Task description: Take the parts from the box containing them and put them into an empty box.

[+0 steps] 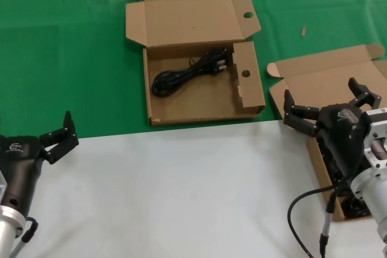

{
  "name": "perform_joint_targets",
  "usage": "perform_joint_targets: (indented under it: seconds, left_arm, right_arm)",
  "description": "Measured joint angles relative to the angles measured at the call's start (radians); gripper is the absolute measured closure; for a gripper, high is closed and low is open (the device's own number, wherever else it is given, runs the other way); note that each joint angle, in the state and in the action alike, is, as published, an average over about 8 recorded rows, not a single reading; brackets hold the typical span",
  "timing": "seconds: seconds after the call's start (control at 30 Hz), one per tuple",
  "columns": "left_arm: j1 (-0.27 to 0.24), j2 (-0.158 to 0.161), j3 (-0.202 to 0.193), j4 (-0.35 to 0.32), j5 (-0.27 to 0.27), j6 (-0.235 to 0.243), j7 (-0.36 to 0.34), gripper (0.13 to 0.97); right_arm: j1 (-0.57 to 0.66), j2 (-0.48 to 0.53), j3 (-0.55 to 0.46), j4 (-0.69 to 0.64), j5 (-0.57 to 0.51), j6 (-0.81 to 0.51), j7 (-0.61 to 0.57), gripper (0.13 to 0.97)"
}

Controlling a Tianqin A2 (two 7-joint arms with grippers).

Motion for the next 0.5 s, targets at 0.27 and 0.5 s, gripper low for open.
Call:
perform_joint_targets:
  seconds: [0.27, 0.5]
  left_arm:
    - [0.000, 0.000, 0.000, 0.000, 0.000, 0.000, 0.000, 0.132]
    - [0.000, 0.000, 0.000, 0.000, 0.000, 0.000, 0.000, 0.132]
  right_arm:
    - [0.000, 0.000, 0.000, 0.000, 0.000, 0.000, 0.000, 0.129]
    - [0.000, 0.000, 0.000, 0.000, 0.000, 0.000, 0.000, 0.129]
